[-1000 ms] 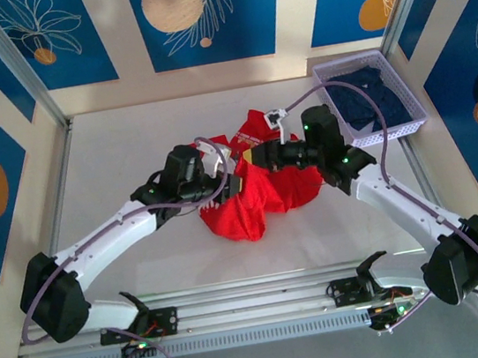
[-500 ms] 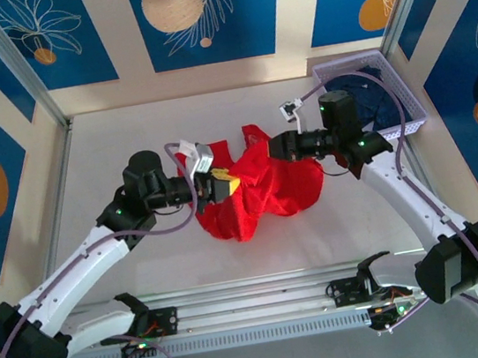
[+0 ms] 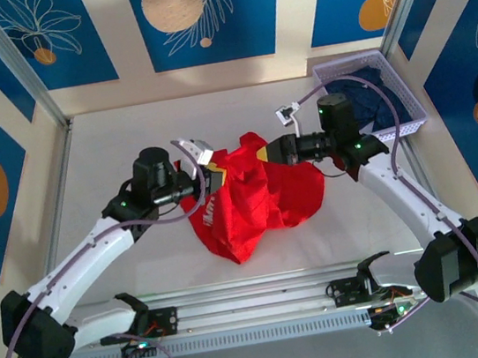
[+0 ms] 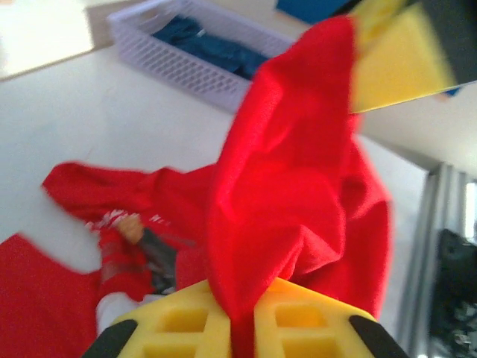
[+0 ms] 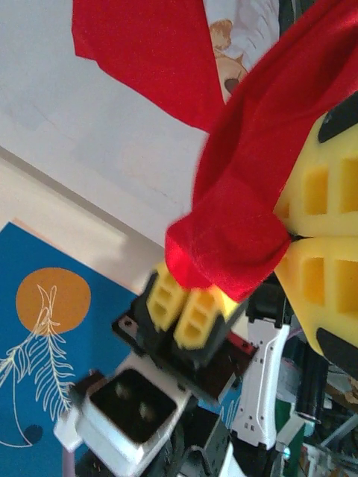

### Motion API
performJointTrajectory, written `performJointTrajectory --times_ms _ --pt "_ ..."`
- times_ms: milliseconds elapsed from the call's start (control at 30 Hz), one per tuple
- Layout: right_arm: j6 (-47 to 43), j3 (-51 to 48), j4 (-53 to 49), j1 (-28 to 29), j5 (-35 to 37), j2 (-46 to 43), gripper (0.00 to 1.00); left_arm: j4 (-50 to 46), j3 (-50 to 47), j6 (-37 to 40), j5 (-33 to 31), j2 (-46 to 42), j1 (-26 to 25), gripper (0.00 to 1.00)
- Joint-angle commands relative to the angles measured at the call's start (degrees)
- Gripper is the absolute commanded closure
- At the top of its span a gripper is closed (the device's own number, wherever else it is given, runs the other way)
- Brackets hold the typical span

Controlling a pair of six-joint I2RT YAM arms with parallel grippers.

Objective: Fold the inside-out t-shirt

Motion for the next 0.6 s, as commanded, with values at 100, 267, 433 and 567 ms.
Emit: performJointTrajectory --times_ms 100,267,433,567 --pt "7.0 -1.4 10.1 2.8 -2.2 2.3 1.0 -6.1 3.7 0.8 -12.3 1.0 0.2 0.59" --pt "7.8 -0.4 11.0 3.9 -1.5 4.3 1.0 -5.9 1.4 0.9 -17.0 -4.0 -2.2 0.48" --pt "7.3 0.4 10.2 4.0 -1.0 5.0 1.0 -7.0 1.5 3.7 -14.5 -5.5 -6.2 0.48" --pt "7.0 0.6 9.6 4.4 -0.6 5.0 1.0 -8.2 3.6 6.1 -12.2 -2.2 -9.0 0.53"
